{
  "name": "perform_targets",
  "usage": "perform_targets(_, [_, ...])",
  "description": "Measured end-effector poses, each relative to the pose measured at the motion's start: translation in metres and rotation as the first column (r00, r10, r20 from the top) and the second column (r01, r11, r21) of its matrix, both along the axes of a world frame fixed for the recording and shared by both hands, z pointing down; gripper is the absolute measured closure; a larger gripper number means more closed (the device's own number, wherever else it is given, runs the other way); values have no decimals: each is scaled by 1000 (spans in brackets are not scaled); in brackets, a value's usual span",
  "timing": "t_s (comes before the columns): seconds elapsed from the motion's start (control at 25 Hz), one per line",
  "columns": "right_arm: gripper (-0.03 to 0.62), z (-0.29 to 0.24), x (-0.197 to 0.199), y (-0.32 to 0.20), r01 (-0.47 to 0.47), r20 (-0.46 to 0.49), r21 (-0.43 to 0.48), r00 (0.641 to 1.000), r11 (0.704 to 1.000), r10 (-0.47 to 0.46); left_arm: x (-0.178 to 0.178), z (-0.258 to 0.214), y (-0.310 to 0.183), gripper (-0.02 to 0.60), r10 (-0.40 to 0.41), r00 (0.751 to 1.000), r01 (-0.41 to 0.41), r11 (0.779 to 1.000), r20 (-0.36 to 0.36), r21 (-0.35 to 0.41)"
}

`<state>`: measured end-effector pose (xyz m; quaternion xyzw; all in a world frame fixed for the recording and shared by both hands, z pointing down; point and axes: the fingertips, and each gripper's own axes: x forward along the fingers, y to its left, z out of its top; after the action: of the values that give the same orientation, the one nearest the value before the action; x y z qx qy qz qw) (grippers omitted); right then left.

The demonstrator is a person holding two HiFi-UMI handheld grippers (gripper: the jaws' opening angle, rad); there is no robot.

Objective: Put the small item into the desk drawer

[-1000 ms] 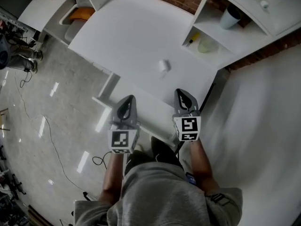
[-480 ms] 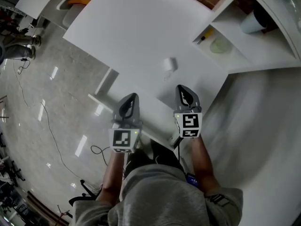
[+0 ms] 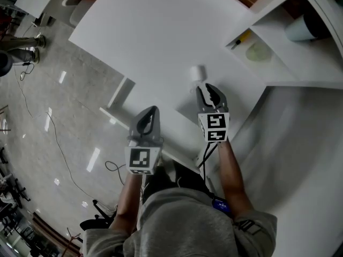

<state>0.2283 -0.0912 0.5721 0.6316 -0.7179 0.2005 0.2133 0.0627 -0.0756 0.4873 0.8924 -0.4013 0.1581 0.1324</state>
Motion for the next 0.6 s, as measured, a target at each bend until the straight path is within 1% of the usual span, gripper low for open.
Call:
perform_targets(0.24, [413,34,5,-17,-5,1,-61,1000,998,5,1,7,-4,569,-3,1000,3,1000,2,-12])
perform_targets(0.6, [385,75,8,-32,-15,0,-156,1000,988,15,3,17,-5,569,-3,1000,4,999,13,-34])
